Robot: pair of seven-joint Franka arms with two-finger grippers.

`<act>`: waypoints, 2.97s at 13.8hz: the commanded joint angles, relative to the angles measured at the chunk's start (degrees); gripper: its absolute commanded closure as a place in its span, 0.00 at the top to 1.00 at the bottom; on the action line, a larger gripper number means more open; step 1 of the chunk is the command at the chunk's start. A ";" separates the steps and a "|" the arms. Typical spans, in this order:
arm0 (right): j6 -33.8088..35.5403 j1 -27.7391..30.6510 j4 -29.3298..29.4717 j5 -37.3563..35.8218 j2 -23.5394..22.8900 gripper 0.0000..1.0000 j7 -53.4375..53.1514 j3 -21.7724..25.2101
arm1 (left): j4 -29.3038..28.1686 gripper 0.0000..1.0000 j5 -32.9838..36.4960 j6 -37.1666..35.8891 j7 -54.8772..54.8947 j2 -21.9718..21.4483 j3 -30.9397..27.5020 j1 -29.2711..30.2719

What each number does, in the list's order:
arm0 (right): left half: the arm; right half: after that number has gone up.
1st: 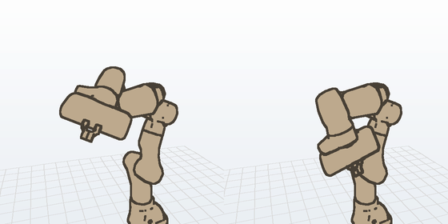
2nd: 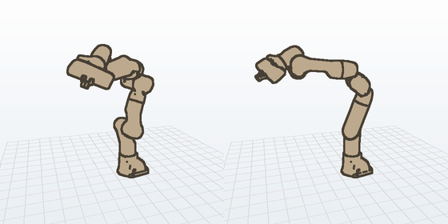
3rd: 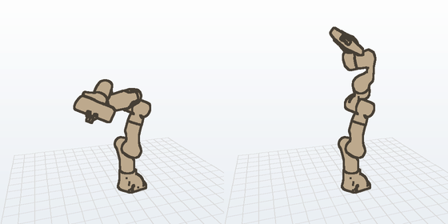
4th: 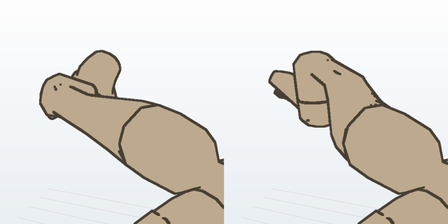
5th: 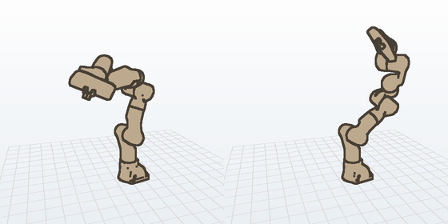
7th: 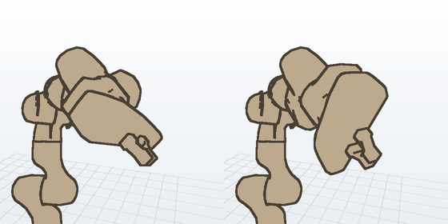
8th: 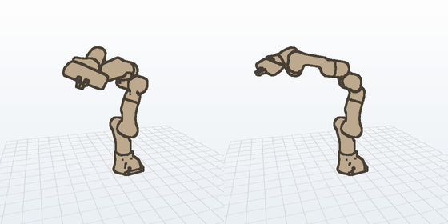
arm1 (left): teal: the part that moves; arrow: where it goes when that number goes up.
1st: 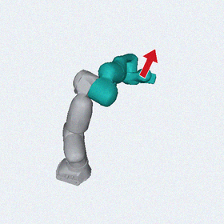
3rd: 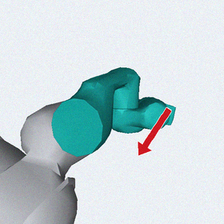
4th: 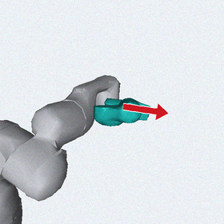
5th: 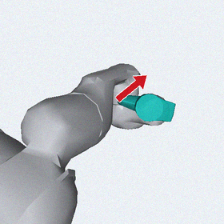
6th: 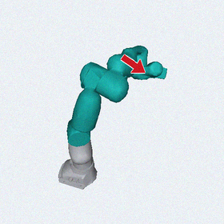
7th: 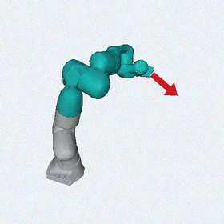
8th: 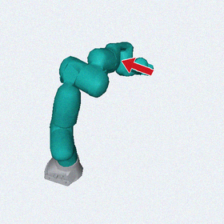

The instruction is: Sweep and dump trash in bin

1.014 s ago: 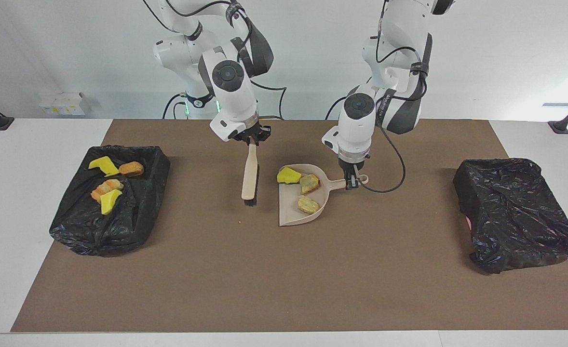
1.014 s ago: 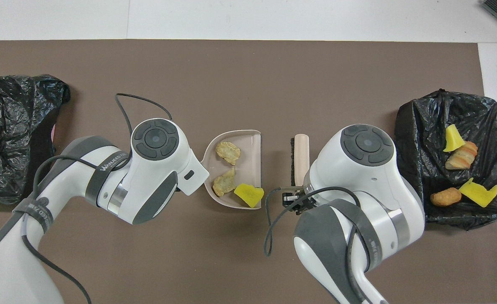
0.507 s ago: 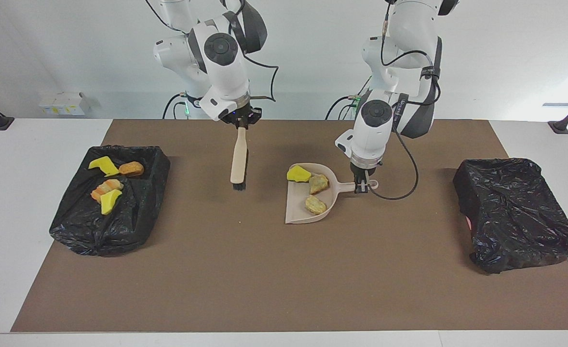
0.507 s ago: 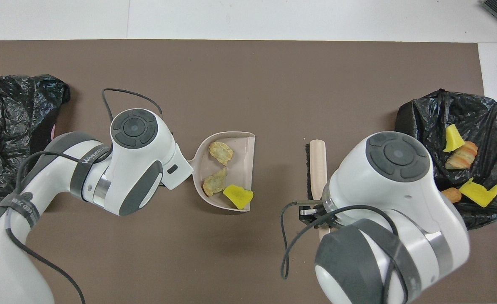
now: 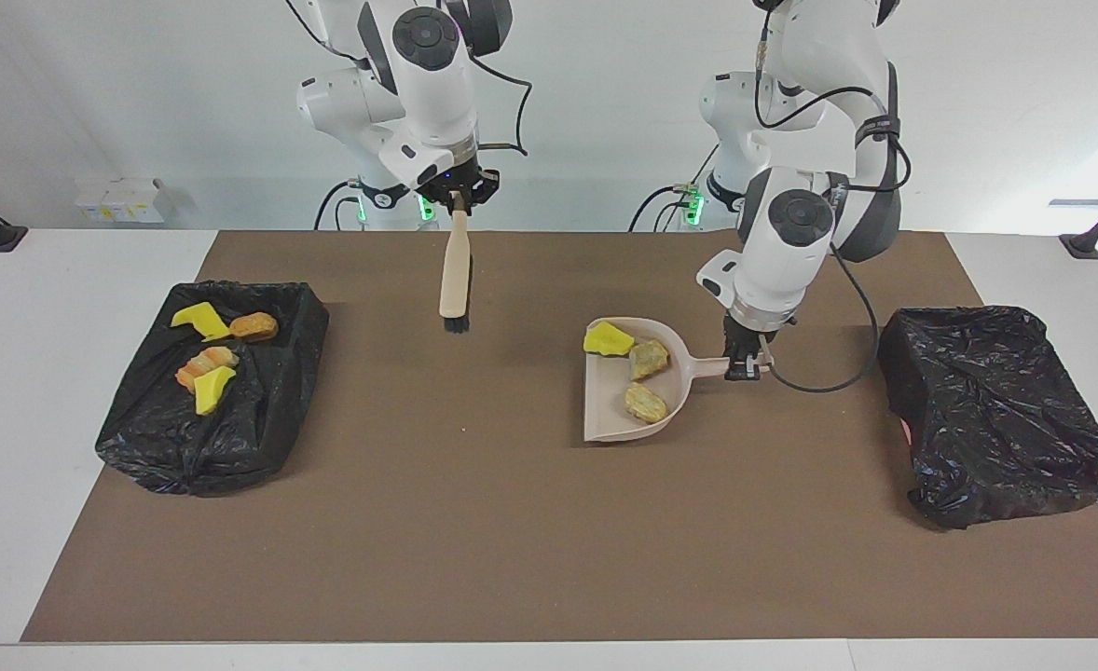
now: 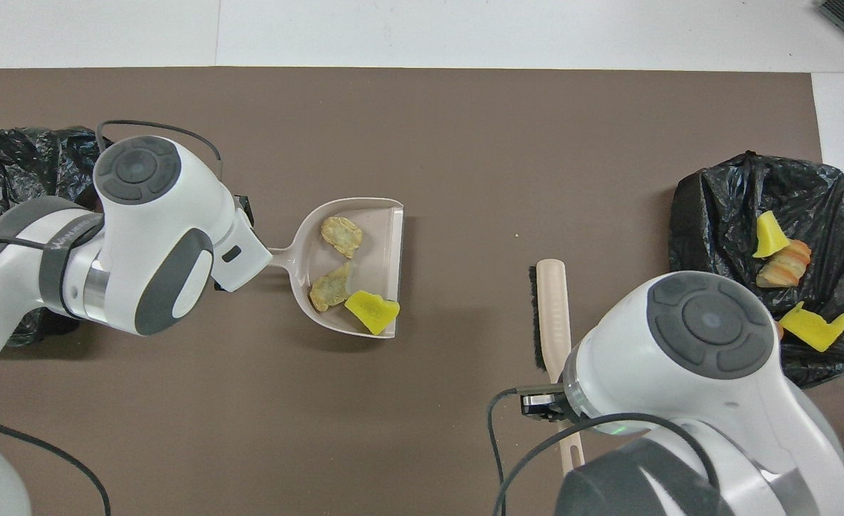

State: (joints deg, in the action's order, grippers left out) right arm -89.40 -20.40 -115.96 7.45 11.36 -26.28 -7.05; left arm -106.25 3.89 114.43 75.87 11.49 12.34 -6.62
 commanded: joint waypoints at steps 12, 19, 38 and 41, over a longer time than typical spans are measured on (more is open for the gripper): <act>-28.01 -23.18 -6.39 -0.76 -14.15 0.00 -21.01 -0.33 | 12.55 0.00 -1.69 -10.98 19.22 -2.88 -0.13 22.51; -32.59 -26.01 -5.86 -1.12 -19.19 0.00 -21.62 -0.33 | 15.80 0.00 -0.20 -10.02 22.47 -1.83 -0.13 34.20; -10.47 -15.39 8.88 -3.23 -13.83 1.00 -10.92 0.37 | 17.84 0.00 27.29 10.89 24.85 0.29 -8.74 36.50; -5.88 -11.08 13.82 -3.41 -13.83 1.00 -5.11 0.46 | 17.48 0.00 33.88 13.10 23.45 0.28 -8.74 36.06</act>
State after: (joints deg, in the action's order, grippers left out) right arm -97.61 -33.80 -105.18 5.01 -1.85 -34.84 -6.12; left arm -89.51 33.97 125.99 100.24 11.27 3.66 29.62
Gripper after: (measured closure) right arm 0.000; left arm 0.687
